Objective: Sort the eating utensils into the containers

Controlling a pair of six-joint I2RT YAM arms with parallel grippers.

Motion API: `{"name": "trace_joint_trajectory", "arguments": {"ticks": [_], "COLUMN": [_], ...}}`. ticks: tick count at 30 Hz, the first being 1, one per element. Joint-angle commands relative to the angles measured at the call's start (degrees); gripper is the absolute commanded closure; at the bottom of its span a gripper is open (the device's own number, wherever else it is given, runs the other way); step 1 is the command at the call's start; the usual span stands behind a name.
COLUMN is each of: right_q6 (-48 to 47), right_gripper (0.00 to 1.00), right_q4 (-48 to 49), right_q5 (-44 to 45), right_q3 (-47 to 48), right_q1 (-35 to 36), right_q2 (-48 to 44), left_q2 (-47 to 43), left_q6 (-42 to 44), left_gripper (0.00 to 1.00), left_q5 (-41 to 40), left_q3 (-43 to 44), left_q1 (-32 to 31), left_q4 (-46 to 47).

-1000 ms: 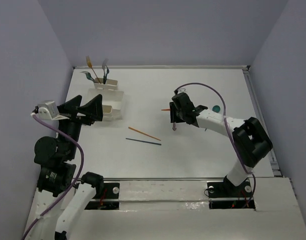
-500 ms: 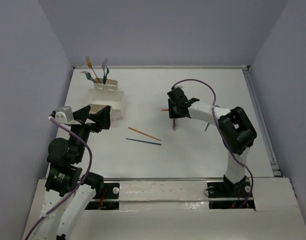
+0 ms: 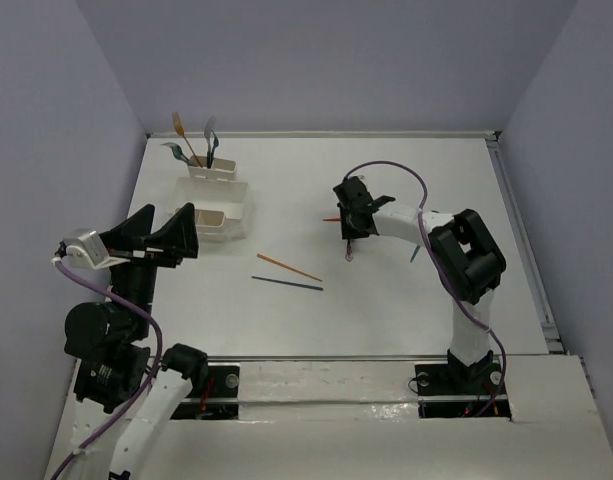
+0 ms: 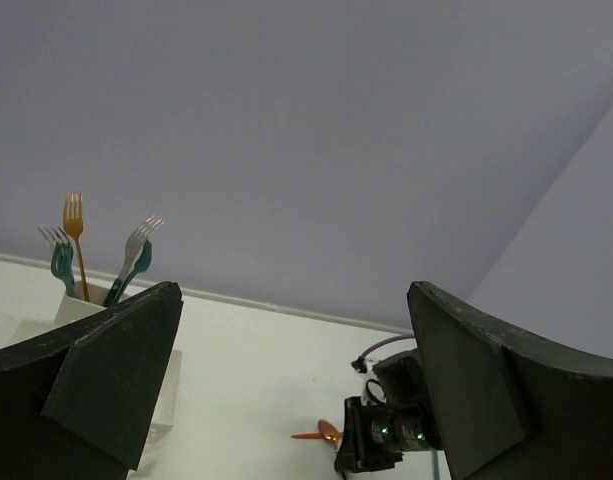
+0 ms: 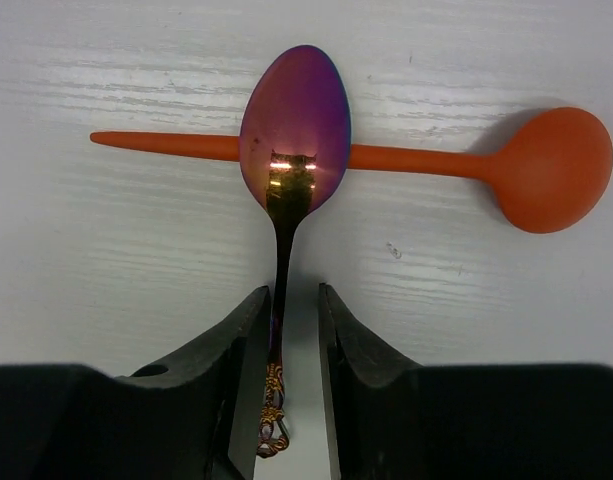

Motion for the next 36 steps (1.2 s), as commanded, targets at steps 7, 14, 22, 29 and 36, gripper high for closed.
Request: {"name": "trace_joint_trajectory", "arguments": {"ticks": [7,14,22,29,36], "right_q6": [-0.09,-0.18,-2.37,-3.96,-2.82], "right_gripper": [0.82,1.00,1.00,1.00,1.00], "right_q4": [1.09,2.67,8.81,18.75,31.91], "right_q5": [-0.74,-0.83,-2.58,-11.27,-21.74], "right_q3": [2.29,1.14,-3.15,-5.80,0.68], "right_q1": [-0.65,-0.65,-0.65,0.58,6.10], "right_q2": [2.77,-0.22,-9.09,-19.02,-16.59], "left_q2": [2.68,2.50,2.33,2.68,1.98], "left_q6": [-1.14,-0.97,-1.23,-1.67,-2.02], "left_gripper": [0.01,0.01,0.01,0.01,0.01], "left_q5": [0.71,0.62,1.76,1.94,1.67], "left_q3": [1.85,-1.93,-3.16,-3.07,-3.42], "left_q1": [-0.32,0.91,2.23,2.76,3.38], "left_q4": [6.49,8.51,9.22,9.48,9.75]}}
